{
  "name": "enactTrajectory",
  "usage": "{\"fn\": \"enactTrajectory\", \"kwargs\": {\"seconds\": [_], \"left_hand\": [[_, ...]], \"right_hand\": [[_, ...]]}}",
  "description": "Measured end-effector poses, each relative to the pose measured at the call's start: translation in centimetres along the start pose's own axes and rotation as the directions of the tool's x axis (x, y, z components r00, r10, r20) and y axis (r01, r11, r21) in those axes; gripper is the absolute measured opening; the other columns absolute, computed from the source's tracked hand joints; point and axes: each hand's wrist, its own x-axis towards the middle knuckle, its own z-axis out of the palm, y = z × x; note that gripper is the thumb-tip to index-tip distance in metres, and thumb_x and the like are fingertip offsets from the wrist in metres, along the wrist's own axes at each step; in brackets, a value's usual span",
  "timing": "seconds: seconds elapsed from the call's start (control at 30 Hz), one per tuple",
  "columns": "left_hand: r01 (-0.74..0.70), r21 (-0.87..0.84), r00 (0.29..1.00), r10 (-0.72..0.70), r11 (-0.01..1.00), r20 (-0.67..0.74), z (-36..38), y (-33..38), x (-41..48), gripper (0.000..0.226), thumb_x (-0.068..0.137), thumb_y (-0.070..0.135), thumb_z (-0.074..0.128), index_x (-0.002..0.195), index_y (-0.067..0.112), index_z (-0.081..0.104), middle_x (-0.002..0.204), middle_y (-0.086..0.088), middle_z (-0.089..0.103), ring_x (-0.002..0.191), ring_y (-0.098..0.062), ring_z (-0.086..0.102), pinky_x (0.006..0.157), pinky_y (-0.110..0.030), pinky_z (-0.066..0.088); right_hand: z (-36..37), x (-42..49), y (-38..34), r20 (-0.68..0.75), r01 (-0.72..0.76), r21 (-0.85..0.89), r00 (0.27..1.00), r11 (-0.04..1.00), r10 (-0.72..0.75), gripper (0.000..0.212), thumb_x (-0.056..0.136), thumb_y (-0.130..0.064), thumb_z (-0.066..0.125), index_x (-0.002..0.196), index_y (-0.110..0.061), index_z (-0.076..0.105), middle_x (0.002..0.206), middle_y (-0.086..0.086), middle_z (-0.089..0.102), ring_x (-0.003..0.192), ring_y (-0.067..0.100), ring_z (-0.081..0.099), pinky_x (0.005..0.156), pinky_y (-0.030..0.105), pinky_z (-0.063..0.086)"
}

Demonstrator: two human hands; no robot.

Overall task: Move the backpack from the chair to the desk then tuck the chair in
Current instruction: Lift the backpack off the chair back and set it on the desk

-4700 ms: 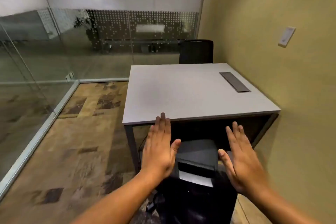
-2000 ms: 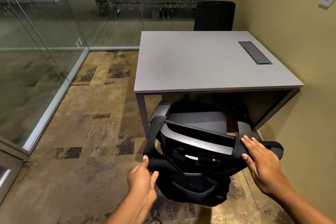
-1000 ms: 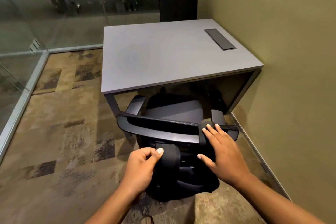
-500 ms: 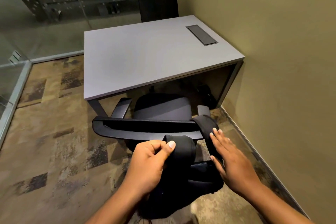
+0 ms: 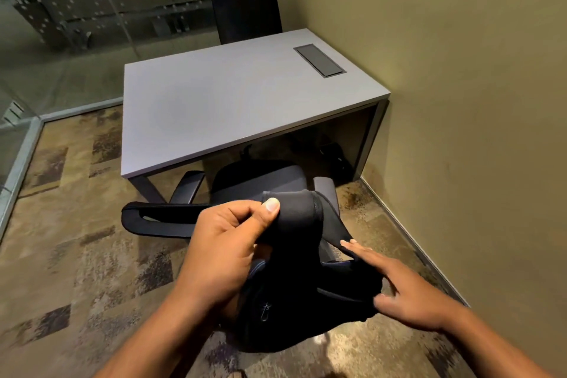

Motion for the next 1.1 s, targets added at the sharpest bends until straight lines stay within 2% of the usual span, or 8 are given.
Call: {"fn": "enactTrajectory", "kwargs": {"seconds": [0.13, 0.23, 0.37, 0.5, 0.63, 0.77, 0.9, 1.1], "left_hand": [[-0.017, -0.043, 1.000, 0.018, 0.999, 0.021, 2.0, 0.8, 0.0, 0.022, 0.077, 0.020, 0.062, 0.072, 0.003, 0.075, 0.072, -0.011, 0.073, 0.068, -0.015, 0.070, 0.052, -0.019, 0.051], [-0.047, -0.001, 0.998, 0.047, 0.999, 0.037, 3.9, 0.5, 0.4, 0.025, 0.079, 0.023, 0.061, 0.074, 0.001, 0.074, 0.076, -0.013, 0.073, 0.073, -0.018, 0.070, 0.059, -0.025, 0.055], [-0.098, 0.134, 0.992, 0.108, 0.986, -0.070, 3.6, -0.3, 2.4, 0.021, 0.086, 0.022, 0.061, 0.076, 0.011, 0.074, 0.077, -0.005, 0.075, 0.074, -0.018, 0.070, 0.061, -0.025, 0.055], [-0.183, 0.576, 0.951, 0.292, 0.797, -0.102, 2.1, -2.5, 4.8, 0.025, 0.093, 0.033, 0.060, 0.080, 0.017, 0.074, 0.076, -0.005, 0.073, 0.075, -0.027, 0.068, 0.067, -0.047, 0.056], [-0.020, 0.881, 0.918, 0.357, 0.472, -0.170, 1.8, -5.6, 5.7, 0.042, 0.088, 0.052, 0.058, 0.124, 0.030, 0.060, 0.118, 0.008, 0.068, 0.103, -0.016, 0.063, 0.086, -0.038, 0.052], [-0.355, 0.751, 0.903, 0.413, 0.556, 0.122, 4.1, -8.5, 3.4, 0.070, 0.086, 0.063, 0.052, 0.141, 0.021, 0.046, 0.147, 0.008, 0.043, 0.135, -0.003, 0.037, 0.107, -0.029, 0.038], [-0.616, 0.712, 0.786, 0.329, 0.338, 0.524, 6.7, -10.7, 5.0, 0.088, 0.082, 0.057, 0.064, 0.150, 0.016, 0.027, 0.159, 0.001, 0.021, 0.147, -0.009, 0.012, 0.117, -0.026, 0.017], [-0.682, 0.614, 0.728, 0.451, 0.397, 0.517, 9.6, -11.7, 9.9, 0.058, 0.085, 0.013, 0.055, 0.141, 0.015, 0.044, 0.148, 0.002, 0.045, 0.139, -0.008, 0.034, 0.110, -0.024, 0.033]], "right_hand": [[-0.9, -1.2, 1.8, -0.134, 0.058, -0.320, 0.985, 0.946, -0.106, 0.084, 0.070, -0.030, 0.055, 0.147, -0.041, 0.025, 0.150, -0.027, 0.024, 0.139, -0.010, 0.017, 0.112, 0.016, 0.020], [-0.5, -1.4, 3.1, -0.372, 0.082, -0.388, 0.897, 0.918, -0.237, 0.054, 0.065, -0.018, 0.047, 0.115, -0.033, 0.061, 0.104, -0.013, 0.071, 0.095, 0.011, 0.067, 0.079, 0.015, 0.045], [-1.7, -1.3, 2.0, -0.456, 0.108, -0.409, 0.836, 0.906, -0.305, 0.047, 0.059, -0.016, 0.043, 0.097, -0.020, 0.070, 0.083, -0.006, 0.072, 0.073, 0.015, 0.067, 0.069, 0.015, 0.045], [-3.6, -1.4, 0.0, -0.456, 0.166, -0.474, 0.794, 0.865, -0.402, 0.046, 0.060, -0.018, 0.043, 0.096, -0.014, 0.072, 0.084, 0.000, 0.074, 0.075, 0.016, 0.065, 0.073, 0.018, 0.044], [-6.0, -2.1, -1.3, -0.456, 0.152, -0.545, 0.771, 0.824, -0.444, 0.046, 0.060, -0.022, 0.045, 0.096, -0.011, 0.073, 0.088, 0.004, 0.075, 0.075, 0.022, 0.070, 0.076, 0.021, 0.045], [-9.2, -3.6, -2.1, -0.522, 0.101, -0.537, 0.740, 0.837, -0.424, 0.043, 0.066, -0.024, 0.046, 0.097, -0.015, 0.074, 0.089, 0.000, 0.075, 0.076, 0.013, 0.068, 0.078, 0.011, 0.042], [-11.4, -4.0, -2.1, -0.564, 0.069, -0.531, 0.715, 0.845, -0.413, 0.045, 0.065, -0.023, 0.044, 0.098, -0.014, 0.074, 0.090, -0.002, 0.074, 0.083, 0.010, 0.064, 0.078, 0.013, 0.042], [-13.2, -3.9, -1.5, -0.611, 0.031, -0.490, 0.700, 0.871, -0.369, 0.046, 0.063, -0.020, 0.042, 0.097, -0.014, 0.073, 0.090, -0.015, 0.063, 0.087, 0.002, 0.059, 0.079, 0.004, 0.039]]}}
